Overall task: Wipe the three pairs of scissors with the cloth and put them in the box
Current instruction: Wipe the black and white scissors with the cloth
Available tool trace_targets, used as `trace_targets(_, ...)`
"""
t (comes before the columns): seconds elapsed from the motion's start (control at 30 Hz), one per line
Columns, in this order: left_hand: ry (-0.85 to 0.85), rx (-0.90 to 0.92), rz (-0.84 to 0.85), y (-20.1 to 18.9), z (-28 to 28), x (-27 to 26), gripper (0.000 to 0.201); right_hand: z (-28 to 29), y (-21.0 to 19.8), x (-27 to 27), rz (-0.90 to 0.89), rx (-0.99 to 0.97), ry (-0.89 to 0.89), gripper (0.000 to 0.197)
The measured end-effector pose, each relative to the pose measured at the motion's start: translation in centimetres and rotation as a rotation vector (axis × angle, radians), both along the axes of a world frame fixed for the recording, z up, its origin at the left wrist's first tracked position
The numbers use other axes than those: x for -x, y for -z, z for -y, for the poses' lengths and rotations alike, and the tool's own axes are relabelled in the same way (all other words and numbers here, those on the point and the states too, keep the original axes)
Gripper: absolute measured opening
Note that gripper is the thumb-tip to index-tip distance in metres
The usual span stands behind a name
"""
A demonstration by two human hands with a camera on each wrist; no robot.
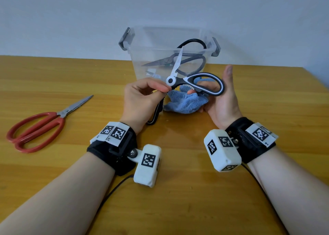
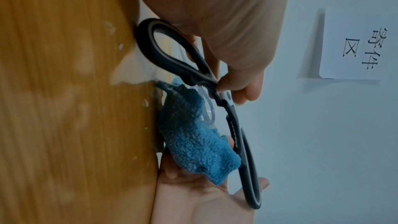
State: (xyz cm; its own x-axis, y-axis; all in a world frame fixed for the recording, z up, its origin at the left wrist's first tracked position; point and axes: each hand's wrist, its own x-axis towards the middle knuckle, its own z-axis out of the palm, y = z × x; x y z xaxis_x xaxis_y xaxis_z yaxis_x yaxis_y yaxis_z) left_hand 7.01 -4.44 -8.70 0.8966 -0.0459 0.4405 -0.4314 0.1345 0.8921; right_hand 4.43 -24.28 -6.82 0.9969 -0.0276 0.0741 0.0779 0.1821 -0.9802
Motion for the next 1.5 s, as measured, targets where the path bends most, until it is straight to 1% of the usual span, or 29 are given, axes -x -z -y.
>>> trace_targets(0.07,-0.022,0.007,-0.006,0.0,0.0,0.0,0.048,0.0,0.0,0.0,0.014,0.009,0.008,0.092)
trace_targets(0.13,-0.045,0.007,-0.011,0.0,0.1,0.1,0.042,0.0,0.1,0.0,0.042,0.019,0.01,0.086)
trace_targets(0.17,-0.059,0.005,-0.011,-0.1,0.1,0.1,0.04,0.0,0.2,0.0,0.051,0.028,0.009,0.079)
trace_targets(0.27,-0.104,0.013,-0.023,-0.4,0.0,0.1,0.037,0.2,0.7,-0.2,0.107,0.095,0.004,0.051)
trace_targets(0.33,-0.122,0.023,-0.035,-0.5,0.1,0.2,0.037,0.2,1.1,-0.5,0.156,0.161,-0.028,0.042)
trace_targets(0.4,-0.13,0.042,-0.048,-0.7,0.1,0.3,0.038,0.2,1.3,-0.6,0.17,0.182,-0.035,0.038)
trace_targets(0.53,-0.178,0.108,-0.088,-0.9,0.1,0.4,0.039,0.1,0.9,-0.4,0.168,0.192,0.009,0.027)
trace_targets(0.63,-0.196,0.259,-0.145,-1.3,-0.1,0.3,0.028,0.2,0.9,-0.4,0.184,0.178,0.061,0.023)
trace_targets(0.7,-0.216,0.357,-0.212,-1.5,-0.4,0.1,0.018,0.2,0.7,-0.4,0.194,0.121,0.107,0.023)
trace_targets(0.77,-0.236,0.379,-0.279,-1.5,-0.5,-0.1,0.014,0.2,0.6,-0.4,0.206,0.071,0.132,0.023)
trace_targets(0.9,-0.186,0.309,-0.34,-1.5,-0.3,0.0,0.013,0.2,0.6,-0.3,0.239,0.063,0.127,0.023)
trace_targets(1.1,-0.107,0.298,-0.385,-1.7,-0.4,0.3,0.016,0.4,0.7,-0.1,0.218,0.029,0.073,0.023)
trace_targets(1.23,-0.034,0.205,-0.364,-1.3,-0.2,0.3,0.021,0.6,0.8,-0.5,0.174,-0.05,0.132,0.025)
trace_targets(1.3,0.042,0.096,-0.309,-1.3,0.0,0.6,0.018,0.6,0.8,-0.7,0.168,-0.064,0.152,0.022)
trace_targets(1.37,0.094,-0.019,-0.26,-1.3,0.0,1.0,0.012,0.5,0.9,-0.9,0.147,-0.025,0.154,0.027)
trace_targets(1.4,0.112,-0.046,-0.24,-1.4,0.0,1.2,0.008,0.4,0.9,-0.8,0.132,0.0,0.139,0.03)
trace_targets(1.5,0.13,-0.084,-0.189,-1.6,-0.2,1.4,0.02,0.2,0.7,-0.5,0.119,0.034,0.073,0.03)
